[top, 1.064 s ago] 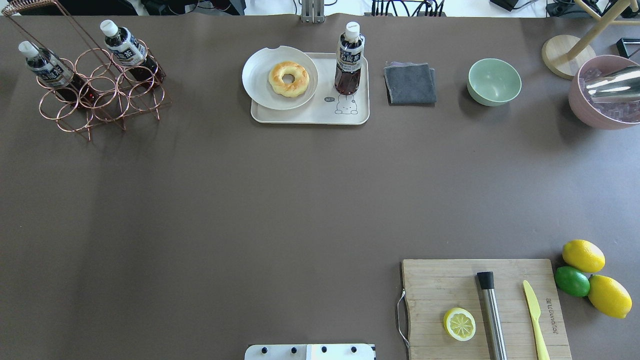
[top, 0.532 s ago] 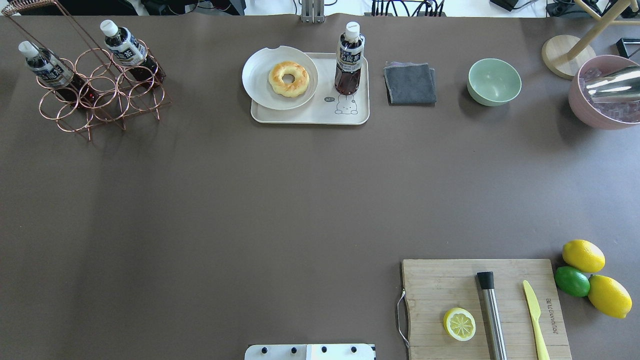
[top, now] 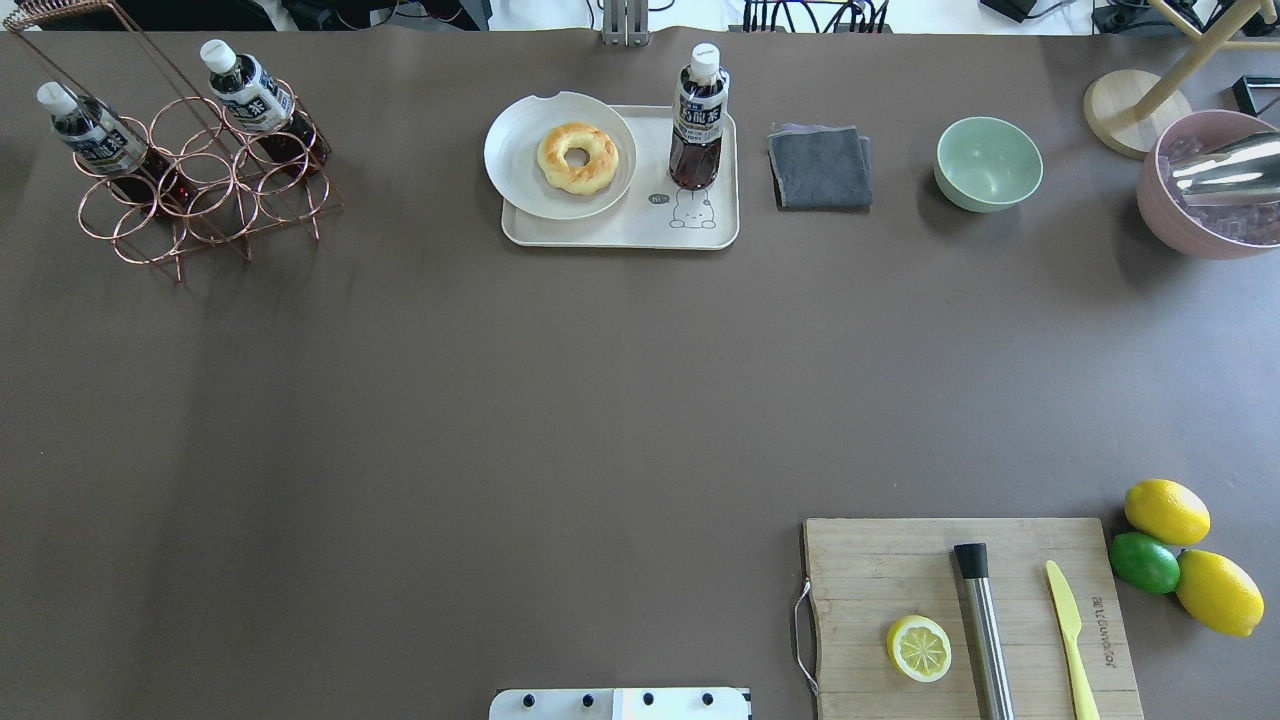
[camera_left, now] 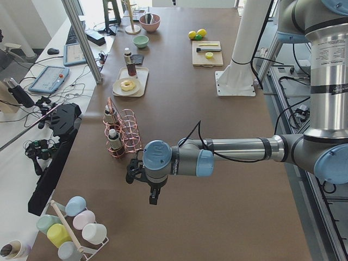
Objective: Place tea on tray
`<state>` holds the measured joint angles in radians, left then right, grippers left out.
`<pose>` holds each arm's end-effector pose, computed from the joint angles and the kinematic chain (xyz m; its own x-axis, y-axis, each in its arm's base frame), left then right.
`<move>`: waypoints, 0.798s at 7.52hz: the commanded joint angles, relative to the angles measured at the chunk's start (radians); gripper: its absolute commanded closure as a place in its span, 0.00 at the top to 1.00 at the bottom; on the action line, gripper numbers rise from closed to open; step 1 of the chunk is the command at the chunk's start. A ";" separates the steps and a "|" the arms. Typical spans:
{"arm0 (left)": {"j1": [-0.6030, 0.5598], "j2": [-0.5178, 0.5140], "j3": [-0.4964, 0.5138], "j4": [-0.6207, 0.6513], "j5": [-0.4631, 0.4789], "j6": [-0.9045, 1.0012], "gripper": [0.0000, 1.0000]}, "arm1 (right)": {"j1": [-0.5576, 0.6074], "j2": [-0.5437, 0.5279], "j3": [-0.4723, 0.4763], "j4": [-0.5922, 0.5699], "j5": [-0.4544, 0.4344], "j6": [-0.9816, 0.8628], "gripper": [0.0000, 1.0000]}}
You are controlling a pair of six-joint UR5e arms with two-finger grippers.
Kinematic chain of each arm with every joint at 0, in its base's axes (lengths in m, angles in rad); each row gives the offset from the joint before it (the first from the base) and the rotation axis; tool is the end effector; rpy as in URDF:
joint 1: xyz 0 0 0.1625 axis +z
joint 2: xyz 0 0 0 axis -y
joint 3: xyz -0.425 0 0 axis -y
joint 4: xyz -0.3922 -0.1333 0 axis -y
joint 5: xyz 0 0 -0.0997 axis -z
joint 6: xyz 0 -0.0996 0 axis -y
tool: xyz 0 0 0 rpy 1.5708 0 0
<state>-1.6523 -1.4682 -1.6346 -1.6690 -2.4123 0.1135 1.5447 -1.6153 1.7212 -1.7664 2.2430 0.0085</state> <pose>-0.0956 -0.4455 0.6608 0.6726 0.1026 -0.7328 0.0051 0.9897 0.1433 0.0592 -0.4651 0.6322 0.7838 0.0438 0.6194 0.0193 0.9953 -0.0948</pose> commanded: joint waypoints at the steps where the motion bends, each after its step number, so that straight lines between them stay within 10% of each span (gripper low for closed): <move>1: 0.000 0.003 0.009 0.000 0.001 0.000 0.99 | 0.000 0.002 0.001 0.001 0.000 0.001 1.00; 6: 0.000 0.003 0.009 0.000 -0.001 -0.002 0.99 | 0.000 0.005 0.009 0.001 0.001 0.001 1.00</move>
